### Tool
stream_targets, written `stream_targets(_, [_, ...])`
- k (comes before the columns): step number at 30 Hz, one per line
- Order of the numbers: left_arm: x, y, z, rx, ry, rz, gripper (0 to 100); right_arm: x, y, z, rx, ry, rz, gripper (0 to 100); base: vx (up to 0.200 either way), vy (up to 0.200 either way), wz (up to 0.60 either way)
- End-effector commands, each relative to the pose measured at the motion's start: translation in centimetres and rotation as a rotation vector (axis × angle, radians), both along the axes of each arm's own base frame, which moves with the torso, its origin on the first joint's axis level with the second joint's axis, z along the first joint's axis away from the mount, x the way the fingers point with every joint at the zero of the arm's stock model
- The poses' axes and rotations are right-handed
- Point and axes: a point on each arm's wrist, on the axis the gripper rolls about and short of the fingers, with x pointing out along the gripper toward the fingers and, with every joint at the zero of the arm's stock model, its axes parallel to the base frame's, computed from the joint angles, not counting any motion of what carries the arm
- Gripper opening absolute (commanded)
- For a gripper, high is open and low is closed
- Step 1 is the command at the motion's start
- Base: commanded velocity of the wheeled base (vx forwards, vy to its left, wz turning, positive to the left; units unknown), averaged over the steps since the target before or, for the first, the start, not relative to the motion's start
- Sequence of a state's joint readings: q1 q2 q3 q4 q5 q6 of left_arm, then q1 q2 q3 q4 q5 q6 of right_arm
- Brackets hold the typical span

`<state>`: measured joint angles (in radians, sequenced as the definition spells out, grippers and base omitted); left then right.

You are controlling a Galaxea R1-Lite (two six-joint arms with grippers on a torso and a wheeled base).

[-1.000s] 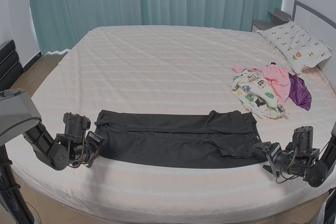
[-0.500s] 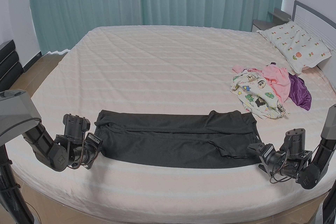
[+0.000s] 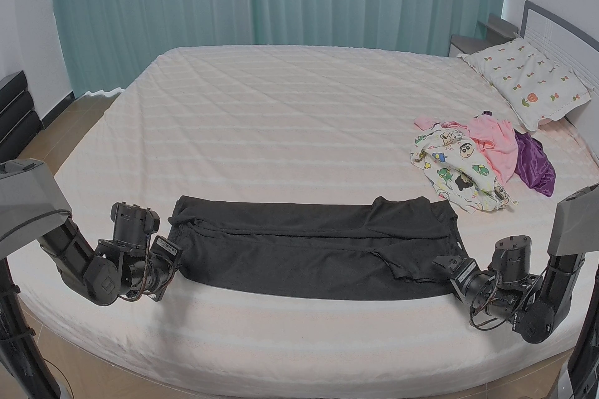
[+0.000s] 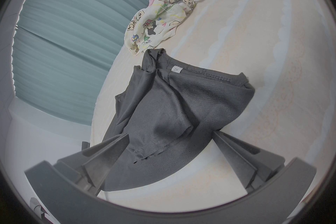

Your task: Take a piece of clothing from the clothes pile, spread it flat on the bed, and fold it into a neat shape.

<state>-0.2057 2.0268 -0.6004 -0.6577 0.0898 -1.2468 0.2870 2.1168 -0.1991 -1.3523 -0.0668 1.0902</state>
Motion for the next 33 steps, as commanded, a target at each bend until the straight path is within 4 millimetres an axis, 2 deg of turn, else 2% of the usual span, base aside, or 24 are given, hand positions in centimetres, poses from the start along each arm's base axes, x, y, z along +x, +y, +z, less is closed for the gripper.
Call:
stream_targets(1, [-0.1,0.0,0.3,-0.003,-0.011,0.0,0,0.3,0.1,-0.5,0.0,0.009,-0.001,100,0.0,0.0,0.0])
stream_targets(6, [-0.2,0.0,0.1,-0.002,-0.001,-0.001,0,1.0,0.1,-0.7,0.002,0.0,-0.008,100,0.0,0.0,0.0])
stream_targets(7, [-0.2,0.0,0.1,-0.003,0.0,-0.002,0,0.9,0.1,-0.8,0.001,0.003,-0.008,0,0.0,0.0,0.0])
stream_targets(14, [-0.6,0.1,-0.1,-0.001,0.011,-0.002,0,-0.2,0.1,-0.8,-0.009,0.029,0.006,0,0.0,0.0,0.0])
stream_targets(19, [-1.4,0.3,-0.5,0.005,0.04,-0.004,0,-1.4,-0.2,0.0,-0.011,0.025,0.01,0,0.0,0.0,0.0])
stream_targets(24, [-2.5,0.5,0.5,0.004,0.021,-0.007,0,-2.3,-0.4,1.3,-0.004,-0.003,0.029,0,0.0,0.0,0.0])
stream_targets(30, [-3.2,0.6,1.6,0.004,-0.004,-0.005,0,-2.9,-0.3,2.0,-0.014,-0.024,0.051,0,0.0,0.0,0.0])
stream_targets(33, [-3.9,0.8,1.5,0.011,0.008,-0.008,0,-3.1,-0.3,2.1,-0.018,-0.023,0.058,0,0.0,0.0,0.0])
